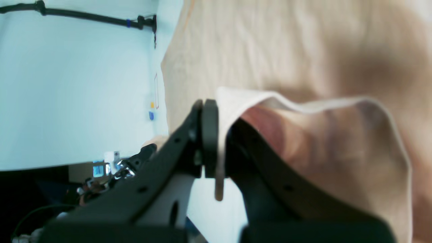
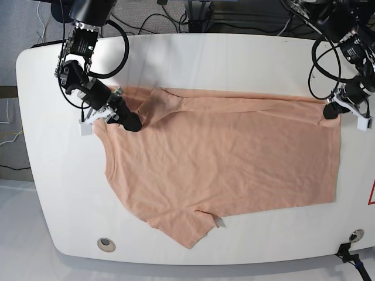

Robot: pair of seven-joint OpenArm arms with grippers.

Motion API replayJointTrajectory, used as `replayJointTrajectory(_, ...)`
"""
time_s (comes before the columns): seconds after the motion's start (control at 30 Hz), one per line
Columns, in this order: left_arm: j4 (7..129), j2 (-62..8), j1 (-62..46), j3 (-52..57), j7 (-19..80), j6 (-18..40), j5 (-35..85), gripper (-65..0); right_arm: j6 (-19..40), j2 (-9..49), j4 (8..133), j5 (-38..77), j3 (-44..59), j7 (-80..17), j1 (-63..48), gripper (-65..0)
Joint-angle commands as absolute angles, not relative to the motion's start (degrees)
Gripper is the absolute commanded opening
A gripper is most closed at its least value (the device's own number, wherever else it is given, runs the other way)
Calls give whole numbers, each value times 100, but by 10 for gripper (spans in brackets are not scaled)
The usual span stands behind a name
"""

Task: Fold the T-shirt properly
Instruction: 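Swing both grippers down, laying the shoulder edge back over the shirt body, then open both grippers to release the folded edge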

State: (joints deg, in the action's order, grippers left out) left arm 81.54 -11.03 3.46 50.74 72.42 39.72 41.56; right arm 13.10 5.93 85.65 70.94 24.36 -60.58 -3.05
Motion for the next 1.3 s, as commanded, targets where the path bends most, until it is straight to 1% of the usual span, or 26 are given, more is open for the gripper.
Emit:
replayJointTrajectory(0.0, 8233, -1209, 637, 5077, 7160, 4000, 4303, -650, 1376, 655, 8523, 7284, 2457, -5991, -22, -650)
replayJointTrajectory(0.17, 8101, -1182, 1182, 5077, 7178, 4000, 4277, -650, 1376, 655, 8022, 7284, 2457, -5991, 435, -650)
replayJointTrajectory(0.37, 7415, -1182, 1684, 5086, 7108, 4000, 4277, -650, 1376, 655, 7635, 7284, 2466, -5991, 892, -650)
replayJointTrajectory(0.5, 6958, -1218, 1692, 5086, 6642, 4000, 4277, -650, 1376, 646, 7257, 7284, 2484, -5991, 1174, -650)
replayJointTrajectory(0.6, 6607, -1218, 1710, 5086, 6598, 4000, 4277, -650, 1376, 655, 7081, 7284, 2492, -5974, 1332, -650)
replayJointTrajectory(0.7, 6563, -1218, 1710, 5086, 6404, 4000, 4277, -650, 1376, 646, 7046, 7213, 2492, -5965, 1437, -650)
replayJointTrajectory(0.8, 6554, -1218, 1701, 5077, 6193, 4000, 4277, -567, 1376, 629, 7046, 7002, 2492, -5965, 1543, -650)
replayJointTrajectory(0.97, 6545, -1358, 1727, 5068, 6123, 4000, 4277, -461, 1376, 629, 7046, 6949, 2492, -5965, 1631, -650)
replayJointTrajectory(1.03, 6545, -1376, 1754, 5051, 6035, 4000, 4277, -443, 1341, 655, 7037, 6949, 2475, -5956, 1727, -650)
replayJointTrajectory(1.13, 6545, -1481, 1842, 5024, 5930, 4000, 4268, -441, 1341, 664, 6941, 6712, 2466, -5912, 1842, -650)
replayJointTrajectory(1.27, 6563, -1719, 1851, 4646, 5710, 4000, 4277, -441, 1341, 708, 6967, 6563, 2440, -5912, 2044, -371)
